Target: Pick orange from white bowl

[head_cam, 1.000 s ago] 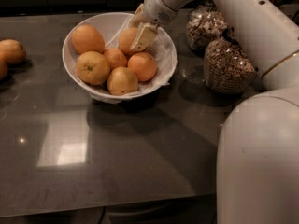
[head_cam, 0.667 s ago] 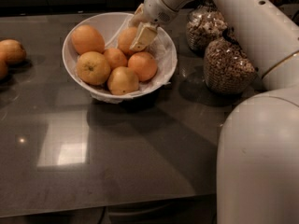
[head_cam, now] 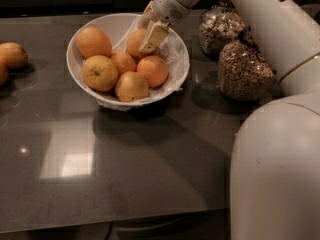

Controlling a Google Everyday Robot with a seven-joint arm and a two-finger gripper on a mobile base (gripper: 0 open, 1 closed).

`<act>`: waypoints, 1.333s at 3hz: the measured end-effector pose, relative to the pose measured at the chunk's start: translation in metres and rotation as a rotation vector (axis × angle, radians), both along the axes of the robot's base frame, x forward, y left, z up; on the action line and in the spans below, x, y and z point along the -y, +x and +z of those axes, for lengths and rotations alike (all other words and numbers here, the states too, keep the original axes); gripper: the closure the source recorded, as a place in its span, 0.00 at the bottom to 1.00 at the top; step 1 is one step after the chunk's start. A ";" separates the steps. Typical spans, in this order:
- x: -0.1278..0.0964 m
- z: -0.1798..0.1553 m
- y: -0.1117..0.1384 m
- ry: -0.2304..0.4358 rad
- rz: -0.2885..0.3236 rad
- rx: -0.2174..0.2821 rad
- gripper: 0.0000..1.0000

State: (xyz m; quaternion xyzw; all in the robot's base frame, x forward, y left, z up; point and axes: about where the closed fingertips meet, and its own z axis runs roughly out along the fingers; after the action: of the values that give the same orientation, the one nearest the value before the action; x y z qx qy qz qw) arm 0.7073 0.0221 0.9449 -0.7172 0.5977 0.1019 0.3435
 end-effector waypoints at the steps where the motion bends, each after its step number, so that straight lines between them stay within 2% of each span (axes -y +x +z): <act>1: 0.003 0.023 -0.004 -0.005 -0.010 0.030 1.00; 2: 0.002 0.021 -0.004 -0.003 -0.007 0.023 1.00; 3: 0.022 0.059 -0.042 0.005 -0.035 0.058 1.00; 4: 0.022 0.059 -0.042 0.005 -0.035 0.058 1.00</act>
Offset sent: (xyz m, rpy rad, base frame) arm -0.0151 -0.0172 0.0870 -0.0263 -0.1451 -0.0489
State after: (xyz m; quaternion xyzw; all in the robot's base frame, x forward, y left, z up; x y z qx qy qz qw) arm 0.6654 0.0005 1.0034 -0.7085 0.5997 0.0765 0.3641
